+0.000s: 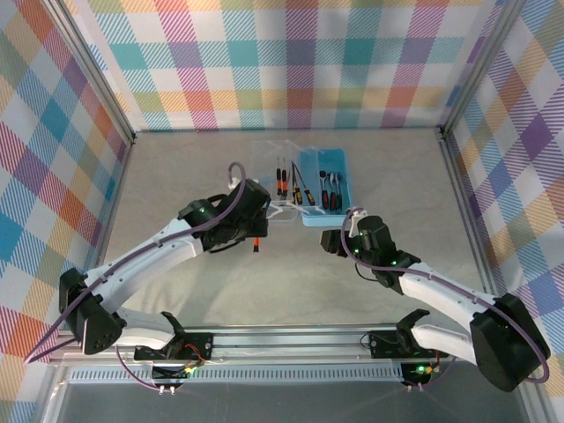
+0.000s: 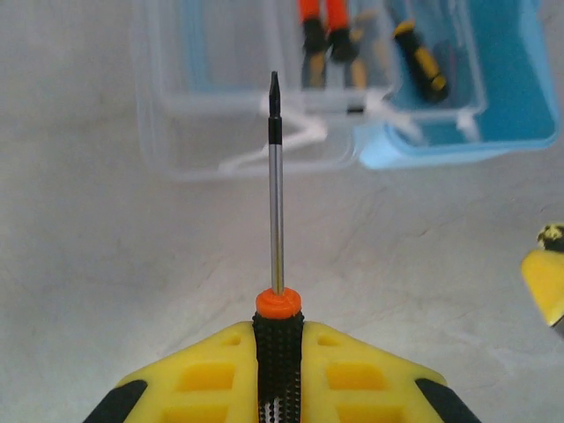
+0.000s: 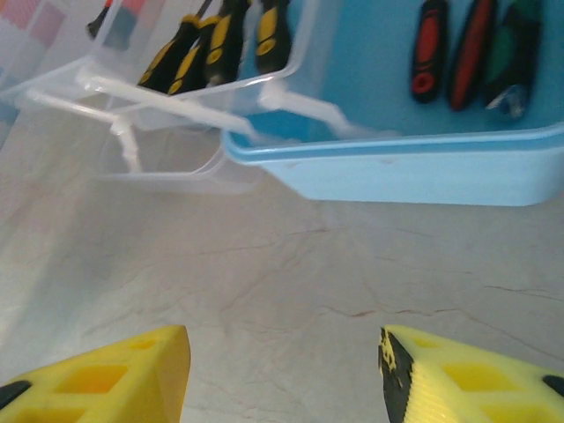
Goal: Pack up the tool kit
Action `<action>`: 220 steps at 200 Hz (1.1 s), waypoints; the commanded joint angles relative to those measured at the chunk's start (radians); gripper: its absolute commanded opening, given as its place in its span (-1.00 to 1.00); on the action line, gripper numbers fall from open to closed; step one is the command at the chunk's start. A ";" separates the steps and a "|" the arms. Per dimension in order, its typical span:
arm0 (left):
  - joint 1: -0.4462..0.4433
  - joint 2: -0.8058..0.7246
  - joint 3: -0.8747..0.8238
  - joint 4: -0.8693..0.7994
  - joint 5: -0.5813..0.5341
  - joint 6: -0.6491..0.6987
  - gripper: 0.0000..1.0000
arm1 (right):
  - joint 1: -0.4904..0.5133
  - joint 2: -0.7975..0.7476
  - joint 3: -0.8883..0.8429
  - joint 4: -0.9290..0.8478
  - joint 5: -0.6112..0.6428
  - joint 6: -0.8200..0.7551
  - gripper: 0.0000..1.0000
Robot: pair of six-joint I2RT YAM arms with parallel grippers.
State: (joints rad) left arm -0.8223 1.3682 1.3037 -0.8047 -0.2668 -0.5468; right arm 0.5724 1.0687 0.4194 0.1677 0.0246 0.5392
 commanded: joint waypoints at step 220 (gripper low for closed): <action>0.218 0.752 0.753 0.044 0.183 0.166 -0.83 | -0.023 0.022 0.011 -0.025 0.124 0.045 0.20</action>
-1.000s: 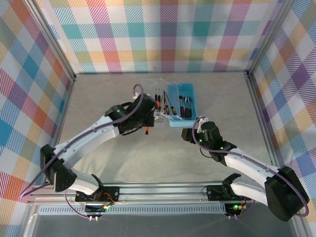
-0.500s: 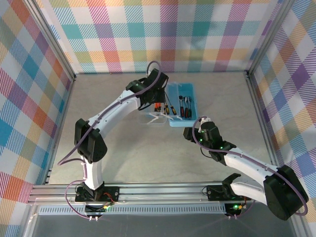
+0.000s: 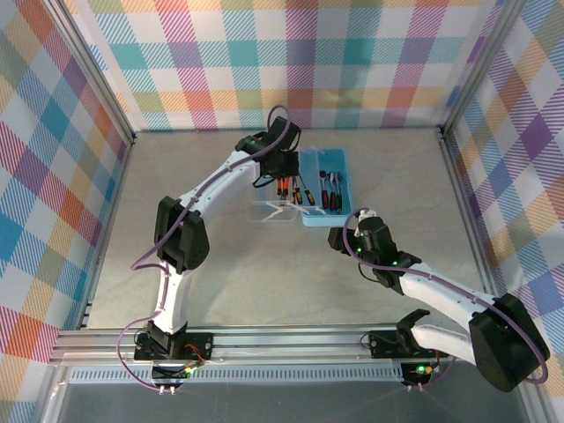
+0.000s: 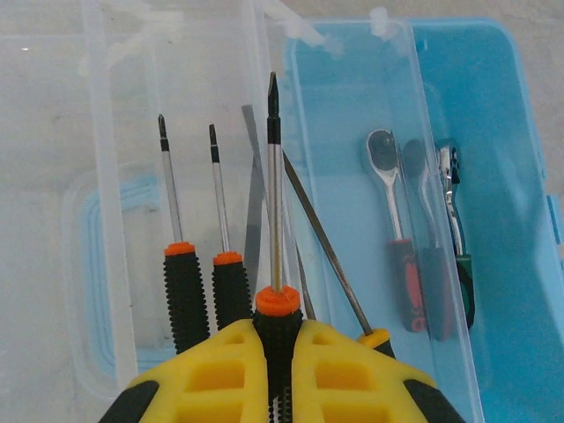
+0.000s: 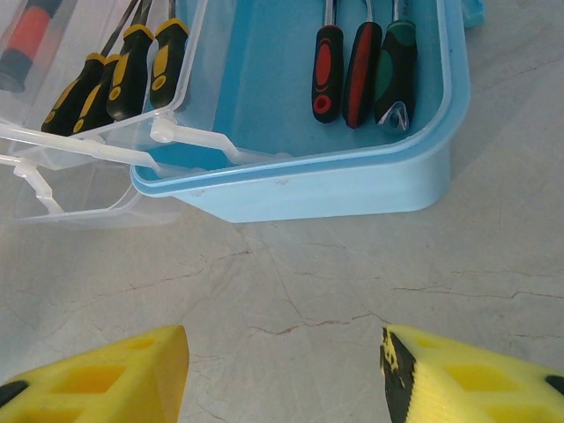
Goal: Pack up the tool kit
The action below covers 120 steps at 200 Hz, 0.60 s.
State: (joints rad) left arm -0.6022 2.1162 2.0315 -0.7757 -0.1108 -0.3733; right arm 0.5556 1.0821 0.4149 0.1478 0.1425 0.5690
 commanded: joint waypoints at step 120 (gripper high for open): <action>0.017 0.027 -0.022 0.034 0.060 -0.016 -0.79 | -0.006 0.022 0.024 -0.011 0.006 0.016 0.20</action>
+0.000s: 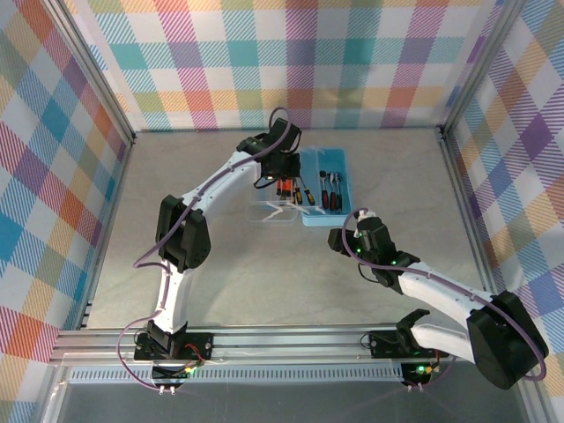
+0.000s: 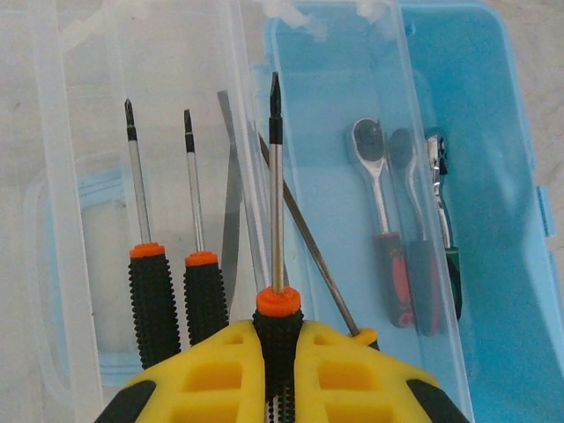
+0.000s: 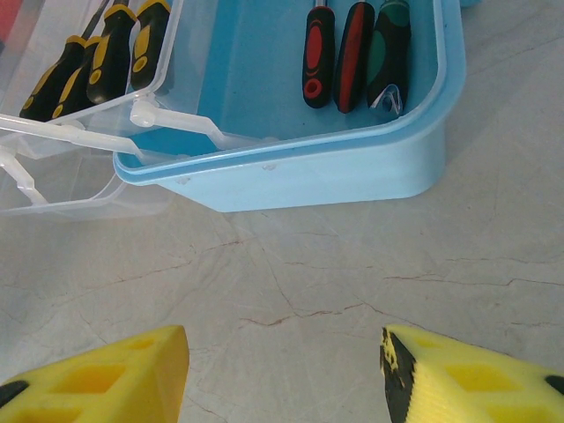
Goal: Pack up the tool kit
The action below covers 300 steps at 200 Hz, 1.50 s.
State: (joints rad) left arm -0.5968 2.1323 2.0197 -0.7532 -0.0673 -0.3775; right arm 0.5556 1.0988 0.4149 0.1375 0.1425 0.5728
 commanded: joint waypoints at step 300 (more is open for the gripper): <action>0.186 -1.113 -1.328 0.401 -0.117 -0.226 0.58 | -0.127 0.214 0.494 -0.398 -0.068 -0.232 0.60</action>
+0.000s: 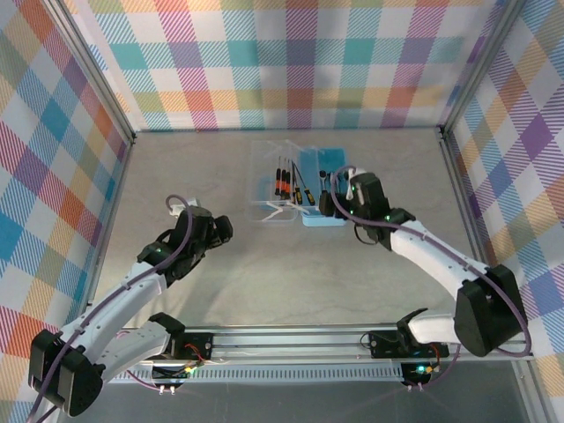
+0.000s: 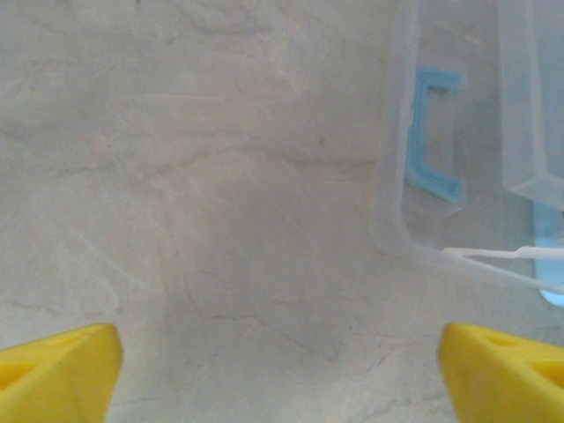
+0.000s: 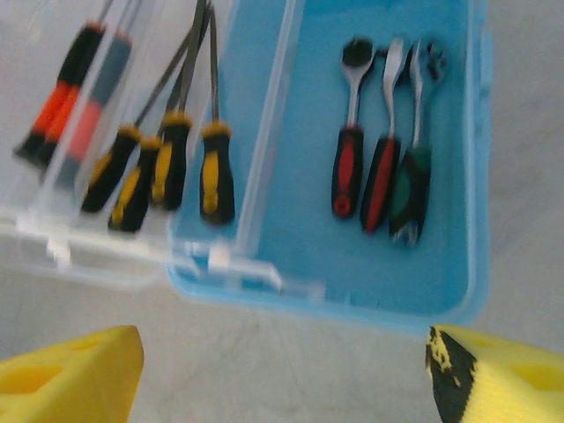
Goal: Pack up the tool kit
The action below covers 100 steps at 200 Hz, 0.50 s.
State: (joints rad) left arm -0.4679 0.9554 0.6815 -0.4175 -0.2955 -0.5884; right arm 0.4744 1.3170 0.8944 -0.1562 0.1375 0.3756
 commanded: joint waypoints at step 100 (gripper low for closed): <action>0.163 0.525 0.243 0.212 0.461 0.046 0.06 | -0.321 0.115 0.059 -0.125 -0.323 0.078 0.05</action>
State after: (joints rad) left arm -0.3153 1.4372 0.8650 -0.2657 0.1108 -0.5762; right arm 0.1539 1.4292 0.9524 -0.2676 -0.1135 0.4305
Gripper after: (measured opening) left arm 0.529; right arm 0.525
